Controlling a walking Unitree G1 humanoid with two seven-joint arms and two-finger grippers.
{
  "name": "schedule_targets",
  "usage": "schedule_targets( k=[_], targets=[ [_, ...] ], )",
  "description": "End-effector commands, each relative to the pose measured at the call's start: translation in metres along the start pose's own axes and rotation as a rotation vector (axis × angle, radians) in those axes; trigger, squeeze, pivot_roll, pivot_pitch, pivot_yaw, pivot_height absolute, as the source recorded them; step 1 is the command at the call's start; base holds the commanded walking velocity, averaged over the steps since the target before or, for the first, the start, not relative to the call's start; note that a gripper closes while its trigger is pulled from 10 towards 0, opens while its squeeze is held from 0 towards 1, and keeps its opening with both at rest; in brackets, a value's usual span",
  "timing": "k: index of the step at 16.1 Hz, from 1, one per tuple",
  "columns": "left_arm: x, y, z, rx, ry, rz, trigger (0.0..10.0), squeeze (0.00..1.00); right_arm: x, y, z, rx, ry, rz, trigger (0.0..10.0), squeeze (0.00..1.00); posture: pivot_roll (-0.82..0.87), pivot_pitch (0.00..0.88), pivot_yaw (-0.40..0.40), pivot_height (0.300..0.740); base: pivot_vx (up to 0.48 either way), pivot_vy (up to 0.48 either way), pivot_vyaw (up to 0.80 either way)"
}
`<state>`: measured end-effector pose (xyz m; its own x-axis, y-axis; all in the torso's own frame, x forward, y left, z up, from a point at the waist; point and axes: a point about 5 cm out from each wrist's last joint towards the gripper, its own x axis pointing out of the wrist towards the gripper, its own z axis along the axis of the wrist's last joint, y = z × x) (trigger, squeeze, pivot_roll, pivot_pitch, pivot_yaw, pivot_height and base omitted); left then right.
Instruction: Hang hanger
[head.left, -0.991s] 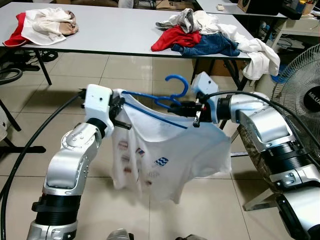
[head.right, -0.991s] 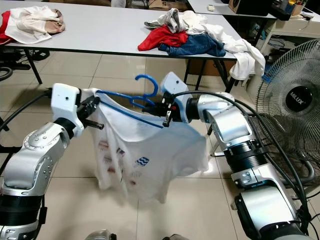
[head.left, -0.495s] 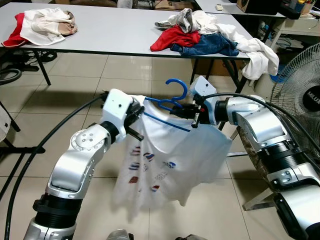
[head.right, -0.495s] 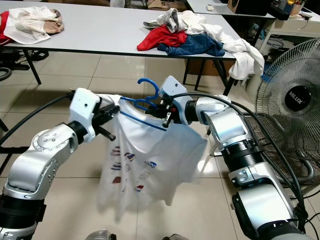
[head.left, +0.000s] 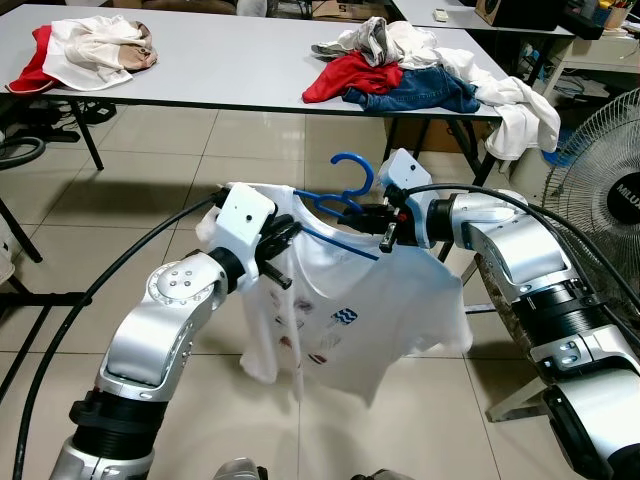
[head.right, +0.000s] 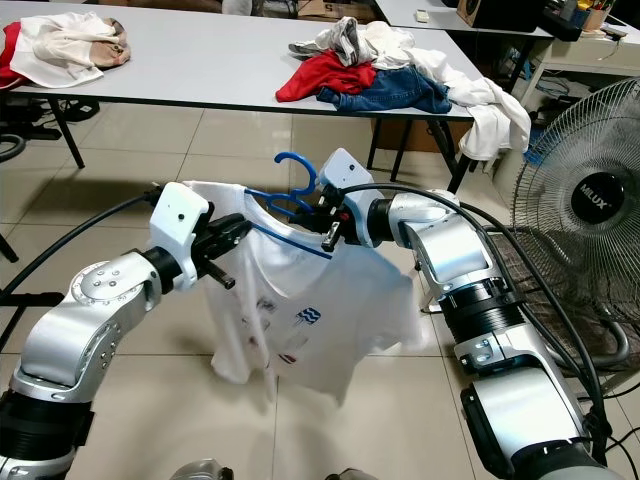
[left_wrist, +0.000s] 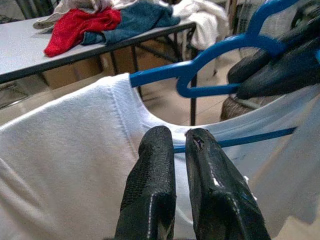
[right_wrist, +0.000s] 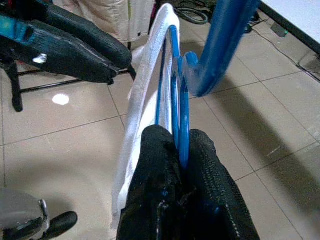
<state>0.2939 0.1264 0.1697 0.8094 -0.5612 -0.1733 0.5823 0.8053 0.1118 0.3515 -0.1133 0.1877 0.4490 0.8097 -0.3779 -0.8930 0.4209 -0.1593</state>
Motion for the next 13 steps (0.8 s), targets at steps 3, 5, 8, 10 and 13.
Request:
schedule_targets(
  k=[3,5,8,10,13],
  targets=[
    [0.000,-0.002,-0.002,-0.112,-0.049,-0.006,10.0,1.00,-0.004,-0.005,-0.001,0.047,-0.031,-0.083,0.0,0.00,-0.06,0.000,-0.019,0.740,0.000,0.000,0.00],
    [-0.003,0.007,-0.014,-0.214,-0.021,0.113,10.0,1.00,-0.006,-0.005,-0.017,0.114,-0.011,-0.185,0.0,0.00,-0.05,0.000,-0.028,0.740,0.000,0.000,0.00],
    [-0.021,0.014,-0.036,-0.288,-0.007,0.220,10.0,0.46,-0.009,0.009,-0.054,0.221,-0.003,-0.407,2.0,0.00,-0.05,0.000,-0.054,0.740,0.000,0.000,0.00],
    [-0.031,0.013,-0.048,-0.347,-0.054,0.266,10.0,0.00,-0.012,0.024,-0.077,0.328,0.021,-0.520,10.0,0.00,-0.04,0.000,-0.069,0.740,0.000,0.000,0.00],
    [-0.047,0.006,-0.065,-0.329,-0.050,0.332,10.0,0.00,-0.021,0.051,-0.101,0.450,0.006,-0.724,10.0,0.00,-0.05,0.000,-0.079,0.740,0.000,0.000,0.00]
  ],
)
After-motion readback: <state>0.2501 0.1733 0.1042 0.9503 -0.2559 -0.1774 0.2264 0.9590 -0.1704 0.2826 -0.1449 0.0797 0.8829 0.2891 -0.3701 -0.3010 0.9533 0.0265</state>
